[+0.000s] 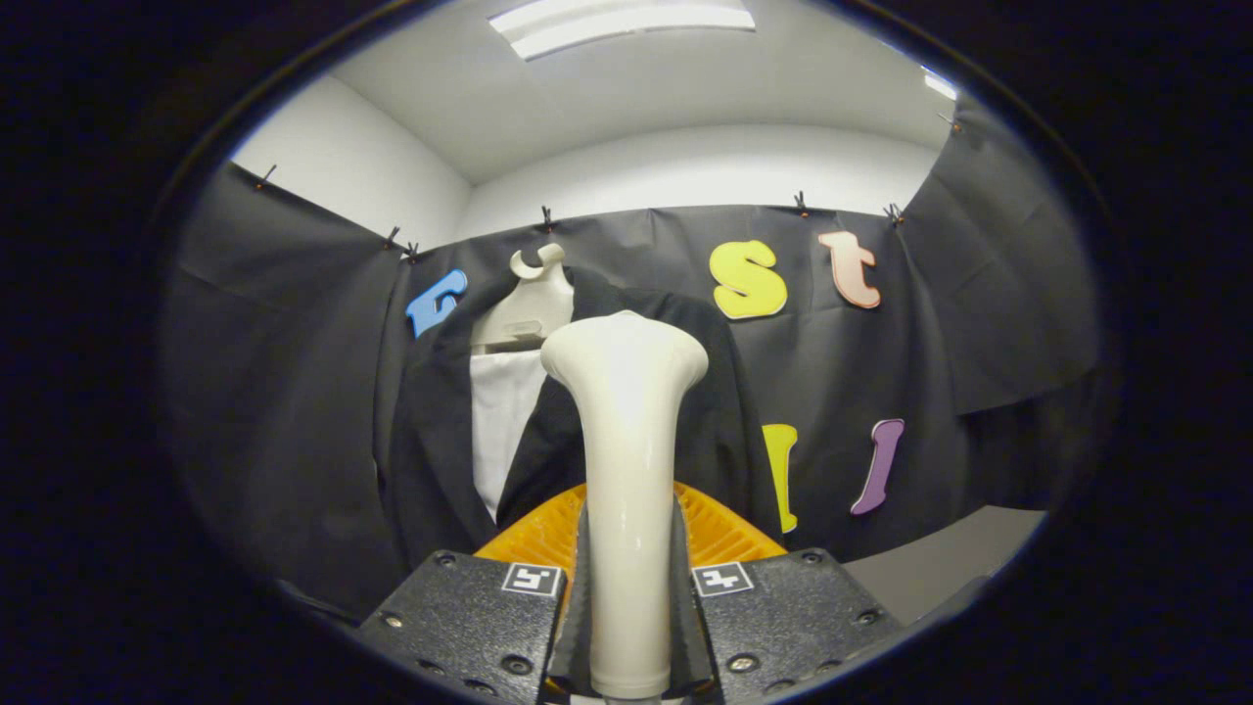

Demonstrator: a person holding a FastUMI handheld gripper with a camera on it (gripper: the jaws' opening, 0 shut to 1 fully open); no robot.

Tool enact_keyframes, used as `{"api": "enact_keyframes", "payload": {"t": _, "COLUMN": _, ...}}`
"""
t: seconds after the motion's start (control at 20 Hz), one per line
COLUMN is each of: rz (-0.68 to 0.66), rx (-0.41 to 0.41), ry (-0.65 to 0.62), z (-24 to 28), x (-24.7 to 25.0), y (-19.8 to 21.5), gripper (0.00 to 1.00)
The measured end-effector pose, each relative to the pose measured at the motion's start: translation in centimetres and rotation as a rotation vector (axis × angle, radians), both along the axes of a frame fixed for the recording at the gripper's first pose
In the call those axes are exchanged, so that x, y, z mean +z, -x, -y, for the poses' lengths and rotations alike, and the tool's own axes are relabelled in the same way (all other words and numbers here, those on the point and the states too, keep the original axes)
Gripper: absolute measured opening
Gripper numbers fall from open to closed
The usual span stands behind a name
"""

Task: Iron the clothes twice with a garment steamer, once on the left side and once on the right side.

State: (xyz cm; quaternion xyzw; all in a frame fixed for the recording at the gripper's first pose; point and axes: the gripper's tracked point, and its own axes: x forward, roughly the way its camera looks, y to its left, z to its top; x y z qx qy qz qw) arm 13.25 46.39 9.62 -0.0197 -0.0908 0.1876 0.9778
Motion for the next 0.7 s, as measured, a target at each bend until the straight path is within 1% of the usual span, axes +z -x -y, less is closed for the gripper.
{"api": "enact_keyframes", "payload": {"t": 0.45, "rz": -0.047, "rx": -0.011, "ry": 0.031, "z": 0.6, "x": -4.3, "y": 1.1, "gripper": 0.35}}
{"api": "enact_keyframes", "payload": {"t": 0.7, "rz": -0.085, "rx": -0.022, "ry": 0.063, "z": 1.6, "x": -7.6, "y": 2.0, "gripper": 0.35}}
